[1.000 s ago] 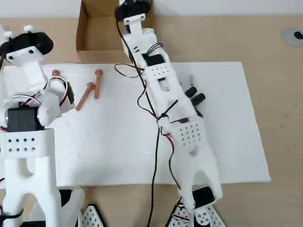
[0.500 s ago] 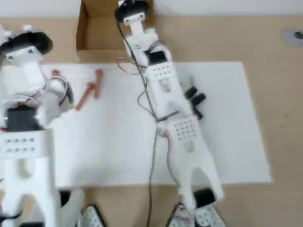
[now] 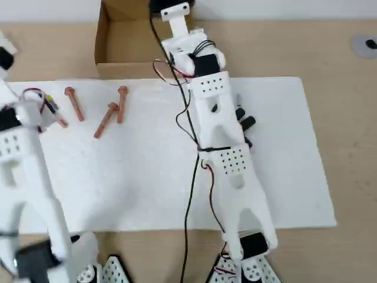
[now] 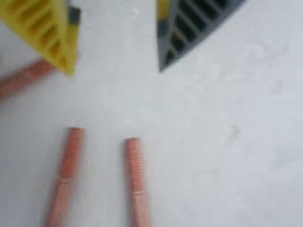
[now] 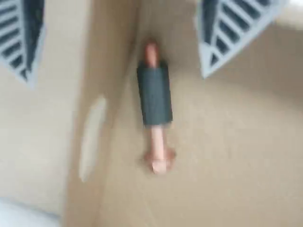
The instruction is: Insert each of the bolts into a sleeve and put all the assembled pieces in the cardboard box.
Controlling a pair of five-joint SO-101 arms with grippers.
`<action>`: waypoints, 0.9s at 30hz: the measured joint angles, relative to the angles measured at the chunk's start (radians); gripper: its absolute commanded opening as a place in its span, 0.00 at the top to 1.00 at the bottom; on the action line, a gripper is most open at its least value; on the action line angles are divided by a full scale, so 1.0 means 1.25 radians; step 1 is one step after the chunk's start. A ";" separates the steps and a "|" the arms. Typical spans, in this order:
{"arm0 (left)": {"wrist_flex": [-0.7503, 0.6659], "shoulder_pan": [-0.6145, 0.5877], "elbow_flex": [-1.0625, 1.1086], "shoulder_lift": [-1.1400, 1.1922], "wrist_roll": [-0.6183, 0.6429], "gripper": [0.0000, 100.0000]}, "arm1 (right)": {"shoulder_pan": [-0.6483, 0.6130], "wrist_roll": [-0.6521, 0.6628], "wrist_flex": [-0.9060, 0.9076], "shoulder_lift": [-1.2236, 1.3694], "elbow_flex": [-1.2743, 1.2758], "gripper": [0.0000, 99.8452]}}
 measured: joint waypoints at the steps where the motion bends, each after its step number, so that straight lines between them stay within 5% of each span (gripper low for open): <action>1: 0.007 -0.002 -0.026 0.042 0.000 0.87 | 0.004 0.000 0.027 -0.018 0.000 0.73; 12: 0.102 -0.050 -0.395 0.454 0.045 0.87 | 0.017 0.000 0.242 -0.104 -0.001 0.73; 18: 0.223 -0.059 -0.617 0.633 0.088 0.87 | 0.018 0.000 0.261 -0.104 -0.001 0.73; 27: 0.245 -0.059 -0.793 0.794 0.128 0.87 | 0.018 0.000 0.263 -0.104 -0.001 0.73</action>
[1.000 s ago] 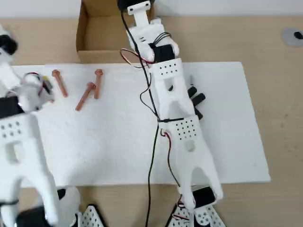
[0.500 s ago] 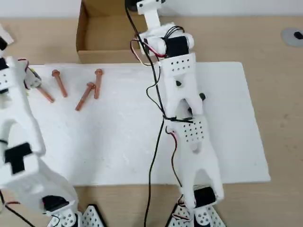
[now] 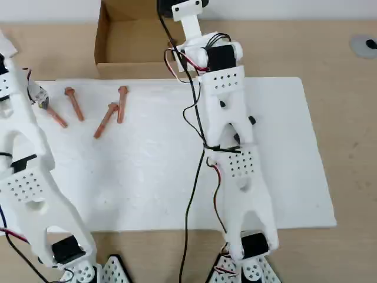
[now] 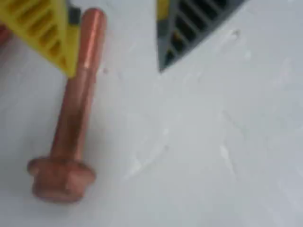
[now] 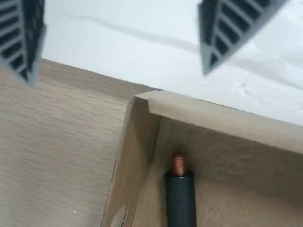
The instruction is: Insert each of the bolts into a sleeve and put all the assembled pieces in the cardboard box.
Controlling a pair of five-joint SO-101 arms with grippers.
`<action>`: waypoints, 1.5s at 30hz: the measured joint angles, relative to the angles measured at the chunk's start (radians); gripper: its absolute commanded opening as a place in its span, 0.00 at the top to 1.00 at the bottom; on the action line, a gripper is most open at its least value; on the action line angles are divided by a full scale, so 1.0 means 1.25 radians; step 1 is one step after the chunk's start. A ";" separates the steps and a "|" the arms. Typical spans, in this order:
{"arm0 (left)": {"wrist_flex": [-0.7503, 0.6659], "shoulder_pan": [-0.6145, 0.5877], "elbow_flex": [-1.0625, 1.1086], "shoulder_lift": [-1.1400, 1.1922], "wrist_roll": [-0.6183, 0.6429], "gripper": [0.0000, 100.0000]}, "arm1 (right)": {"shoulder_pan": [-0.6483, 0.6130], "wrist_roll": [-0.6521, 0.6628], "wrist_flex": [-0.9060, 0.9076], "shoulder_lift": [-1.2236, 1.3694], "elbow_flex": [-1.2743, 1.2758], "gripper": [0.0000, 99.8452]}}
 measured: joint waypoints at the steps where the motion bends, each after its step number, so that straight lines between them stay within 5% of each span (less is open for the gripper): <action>1: 0.000 0.000 -0.005 0.007 0.000 0.87 | 0.000 0.000 0.000 0.000 0.000 0.73; 37: -0.068 0.031 -0.166 0.221 0.001 0.87 | 0.000 0.000 0.045 0.000 0.000 0.73; 42: -0.066 0.032 -0.184 0.239 0.001 1.00 | 0.000 0.000 0.045 0.000 0.000 0.73; 45: -0.077 0.039 -0.188 0.243 0.004 0.99 | 0.000 0.000 0.045 0.000 0.000 0.73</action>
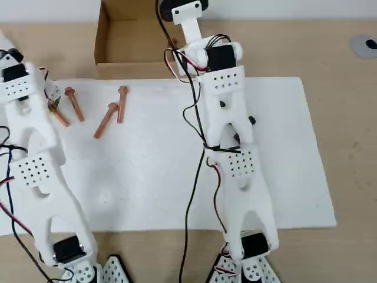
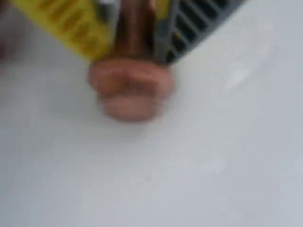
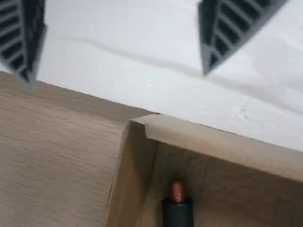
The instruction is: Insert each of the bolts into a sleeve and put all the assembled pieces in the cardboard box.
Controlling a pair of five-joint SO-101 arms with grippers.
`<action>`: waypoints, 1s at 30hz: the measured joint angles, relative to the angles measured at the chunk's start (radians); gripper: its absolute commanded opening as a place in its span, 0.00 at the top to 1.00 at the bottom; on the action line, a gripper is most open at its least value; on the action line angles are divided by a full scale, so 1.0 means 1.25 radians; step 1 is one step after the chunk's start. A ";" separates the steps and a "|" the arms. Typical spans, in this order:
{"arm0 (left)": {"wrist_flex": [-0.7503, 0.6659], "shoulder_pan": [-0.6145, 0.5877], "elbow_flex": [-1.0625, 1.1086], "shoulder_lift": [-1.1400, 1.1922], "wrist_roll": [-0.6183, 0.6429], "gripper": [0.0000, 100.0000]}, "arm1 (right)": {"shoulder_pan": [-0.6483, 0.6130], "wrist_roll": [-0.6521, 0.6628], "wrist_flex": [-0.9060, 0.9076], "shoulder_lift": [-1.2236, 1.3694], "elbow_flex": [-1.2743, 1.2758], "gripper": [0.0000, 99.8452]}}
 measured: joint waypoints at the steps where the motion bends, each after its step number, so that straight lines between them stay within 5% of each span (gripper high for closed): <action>1: 0.000 0.001 0.000 0.000 0.001 0.99 | 0.000 0.000 0.000 0.000 0.000 0.74; 6: 0.021 0.004 -0.025 0.006 0.012 0.99 | 0.000 0.000 0.000 0.000 0.000 0.74; 11: 0.174 -0.004 -0.189 0.002 -0.007 0.99 | 0.000 -0.009 0.043 -0.033 0.000 0.74; 18: 0.254 0.032 -0.453 -0.193 -0.090 1.00 | 0.005 -0.196 0.125 -0.207 -0.006 0.74; 23: 0.255 0.059 -0.287 -0.374 -0.136 0.99 | 0.036 -0.367 0.125 -0.234 0.036 0.74; 30: 0.250 0.140 0.155 -0.644 -0.155 0.99 | 0.034 -0.495 0.125 -0.234 0.265 0.74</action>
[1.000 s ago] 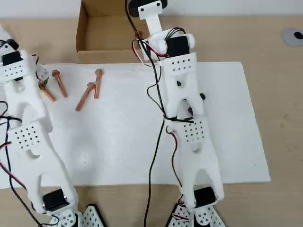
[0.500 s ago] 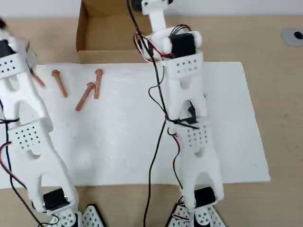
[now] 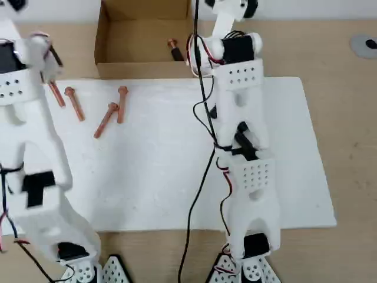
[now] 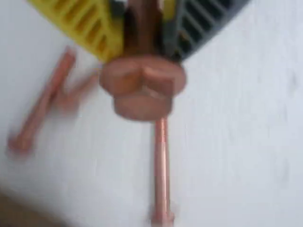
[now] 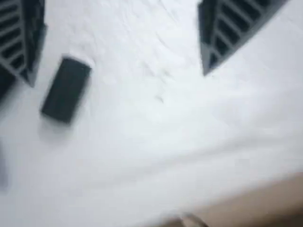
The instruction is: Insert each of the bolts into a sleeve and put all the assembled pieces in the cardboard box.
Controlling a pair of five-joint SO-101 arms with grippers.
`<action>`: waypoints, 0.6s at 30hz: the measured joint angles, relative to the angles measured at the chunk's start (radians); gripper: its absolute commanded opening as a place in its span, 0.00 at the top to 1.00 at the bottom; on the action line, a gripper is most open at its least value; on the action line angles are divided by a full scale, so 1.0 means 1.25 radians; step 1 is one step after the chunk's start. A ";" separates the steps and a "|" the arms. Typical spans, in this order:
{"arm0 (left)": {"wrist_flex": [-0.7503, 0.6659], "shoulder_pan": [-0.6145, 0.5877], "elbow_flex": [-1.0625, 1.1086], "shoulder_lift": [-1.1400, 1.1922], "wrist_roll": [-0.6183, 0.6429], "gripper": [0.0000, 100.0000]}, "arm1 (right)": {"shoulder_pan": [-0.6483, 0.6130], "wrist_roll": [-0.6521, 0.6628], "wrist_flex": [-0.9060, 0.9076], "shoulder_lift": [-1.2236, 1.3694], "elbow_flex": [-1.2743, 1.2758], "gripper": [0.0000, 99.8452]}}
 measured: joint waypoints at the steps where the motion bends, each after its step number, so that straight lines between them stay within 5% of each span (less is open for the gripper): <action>1: -0.016 0.001 0.059 -0.038 0.000 0.99 | 0.000 -0.010 0.000 0.000 0.028 0.74; 18: -0.394 0.052 0.846 -0.592 0.000 0.99 | 0.000 -0.085 -0.112 0.000 0.322 0.74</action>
